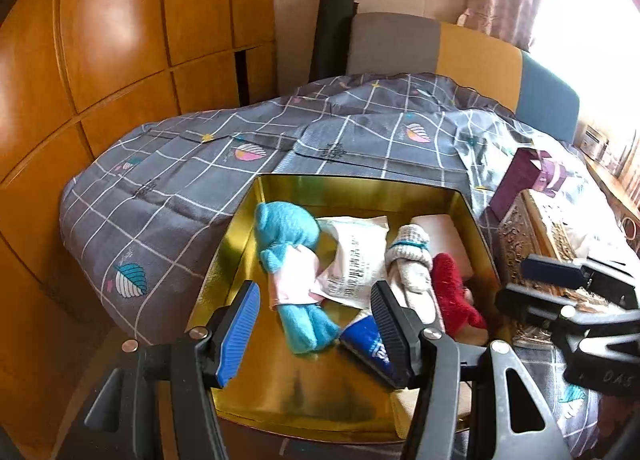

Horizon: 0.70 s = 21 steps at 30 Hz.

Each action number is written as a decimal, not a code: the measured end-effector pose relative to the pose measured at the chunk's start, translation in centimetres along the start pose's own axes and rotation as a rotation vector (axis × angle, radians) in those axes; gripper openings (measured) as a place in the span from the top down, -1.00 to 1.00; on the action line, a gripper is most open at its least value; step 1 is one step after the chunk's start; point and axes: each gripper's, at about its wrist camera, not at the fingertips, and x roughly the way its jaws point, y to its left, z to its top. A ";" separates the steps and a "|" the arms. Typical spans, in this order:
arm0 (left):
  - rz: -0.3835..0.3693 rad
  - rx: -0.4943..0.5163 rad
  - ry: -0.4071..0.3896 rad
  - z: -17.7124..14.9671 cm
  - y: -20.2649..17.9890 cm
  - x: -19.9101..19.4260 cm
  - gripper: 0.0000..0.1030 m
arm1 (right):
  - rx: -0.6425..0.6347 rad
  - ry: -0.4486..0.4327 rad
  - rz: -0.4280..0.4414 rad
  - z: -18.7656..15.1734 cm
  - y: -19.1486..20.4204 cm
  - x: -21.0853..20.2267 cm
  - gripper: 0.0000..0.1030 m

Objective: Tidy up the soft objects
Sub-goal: 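Move the right gripper back to the pink sock and scrunchie on the bed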

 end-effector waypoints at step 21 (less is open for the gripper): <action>-0.044 0.100 -0.004 -0.1 -4.3 -1.0 -0.13 | 0.229 -0.189 -0.240 -2.7 -10.0 -10.2 -0.28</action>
